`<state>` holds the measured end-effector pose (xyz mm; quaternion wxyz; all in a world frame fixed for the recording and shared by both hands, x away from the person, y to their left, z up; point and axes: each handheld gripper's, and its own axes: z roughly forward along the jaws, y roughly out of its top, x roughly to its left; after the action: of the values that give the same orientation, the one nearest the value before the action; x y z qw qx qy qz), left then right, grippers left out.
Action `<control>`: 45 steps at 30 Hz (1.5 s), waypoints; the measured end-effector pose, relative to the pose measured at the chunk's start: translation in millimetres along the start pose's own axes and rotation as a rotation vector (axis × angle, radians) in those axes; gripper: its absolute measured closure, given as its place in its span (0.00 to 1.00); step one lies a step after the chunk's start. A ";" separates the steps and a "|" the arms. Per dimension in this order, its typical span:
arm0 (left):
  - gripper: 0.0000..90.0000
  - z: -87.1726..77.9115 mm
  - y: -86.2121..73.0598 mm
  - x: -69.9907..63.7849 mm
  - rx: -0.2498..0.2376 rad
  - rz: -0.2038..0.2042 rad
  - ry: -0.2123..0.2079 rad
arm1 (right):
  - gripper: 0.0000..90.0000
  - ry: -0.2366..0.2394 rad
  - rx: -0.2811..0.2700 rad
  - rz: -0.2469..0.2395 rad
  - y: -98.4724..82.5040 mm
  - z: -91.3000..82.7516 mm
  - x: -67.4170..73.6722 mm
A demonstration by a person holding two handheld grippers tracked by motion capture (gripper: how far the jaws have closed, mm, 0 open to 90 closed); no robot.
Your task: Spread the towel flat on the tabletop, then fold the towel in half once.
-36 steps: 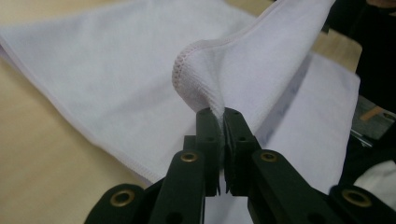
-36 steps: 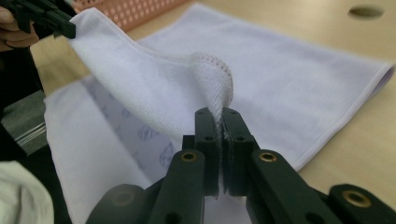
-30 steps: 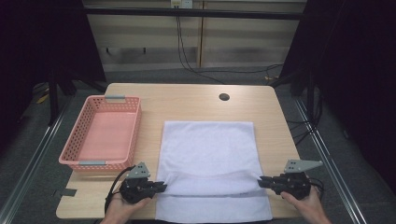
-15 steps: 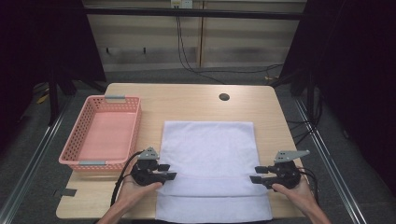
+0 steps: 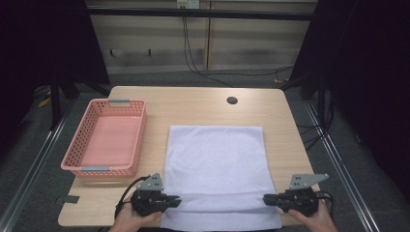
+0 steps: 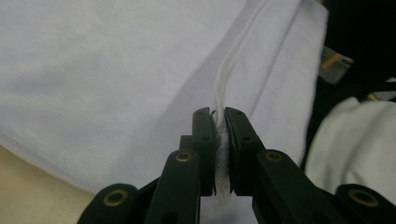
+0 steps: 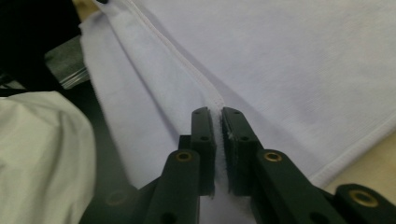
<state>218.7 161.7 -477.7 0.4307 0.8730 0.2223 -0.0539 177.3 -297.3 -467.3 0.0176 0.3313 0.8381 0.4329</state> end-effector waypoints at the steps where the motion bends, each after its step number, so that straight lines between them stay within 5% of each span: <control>1: 0.88 -2.3 -4.6 -3.0 0.004 -0.012 -0.031 | 0.86 0.012 0.003 -0.004 -3.2 -2.7 4.3; 2: 0.85 -4.4 -8.6 -5.0 0.013 -0.021 -0.080 | 0.82 0.016 0.005 -0.001 -6.0 -5.5 8.1; 5: 0.75 -13.1 -15.8 -8.6 0.021 -0.022 -0.093 | 0.68 0.034 -0.002 0.021 -10.4 -12.6 12.7; 9: 0.65 -19.9 -9.5 5.4 -0.057 -0.066 -0.009 | 0.63 -0.027 -0.041 0.033 -7.5 -11.5 5.8; 11: 0.65 -16.3 -0.1 21.0 -0.081 -0.094 0.033 | 0.62 -0.062 -0.049 0.043 -1.2 -2.5 -4.8; 14: 0.67 -13.1 16.5 37.5 -0.123 -0.079 0.072 | 0.62 -0.095 -0.041 0.035 12.3 8.1 -21.0; 16: 0.68 -10.2 26.0 46.6 -0.143 -0.114 0.118 | 0.63 -0.090 -0.059 0.055 20.3 11.5 -31.7; 19: 0.67 5.6 38.4 58.8 -0.100 -0.094 0.162 | 0.63 -0.109 -0.057 0.061 30.4 20.4 -48.7; 24: 0.69 34.6 45.9 84.6 -0.047 -0.128 0.205 | 0.62 -0.163 -0.007 0.085 44.3 45.1 -80.6; 25: 0.70 38.8 46.1 87.1 -0.066 -0.119 0.276 | 0.62 -0.171 0.001 0.086 46.7 50.0 -85.5; 26: 0.70 42.4 46.9 91.8 -0.072 -0.137 0.287 | 0.61 -0.177 0.007 0.095 49.4 55.3 -90.1; 28: 0.67 48.9 48.0 99.9 -0.035 -0.147 0.226 | 0.61 -0.195 0.033 0.085 54.9 66.0 -97.9; 32: 0.79 50.3 48.4 97.4 -0.019 -0.119 0.277 | 0.62 -0.230 0.051 0.056 61.0 80.7 -104.3; 37: 0.94 43.6 39.0 89.8 -0.006 -0.126 0.221 | 0.67 -0.259 0.063 0.025 52.2 76.4 -89.5; 40: 0.94 41.2 33.5 74.4 0.011 -0.103 0.219 | 0.72 -0.239 0.070 0.018 42.9 68.1 -79.0; 45: 0.94 34.9 20.6 49.1 0.036 -0.074 0.157 | 0.75 -0.183 0.063 0.038 22.9 51.5 -61.6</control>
<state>275.0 140.5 -498.5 0.3940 0.8733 0.2864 -0.0051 254.0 -286.4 -498.4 0.0753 0.3856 0.8398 0.3746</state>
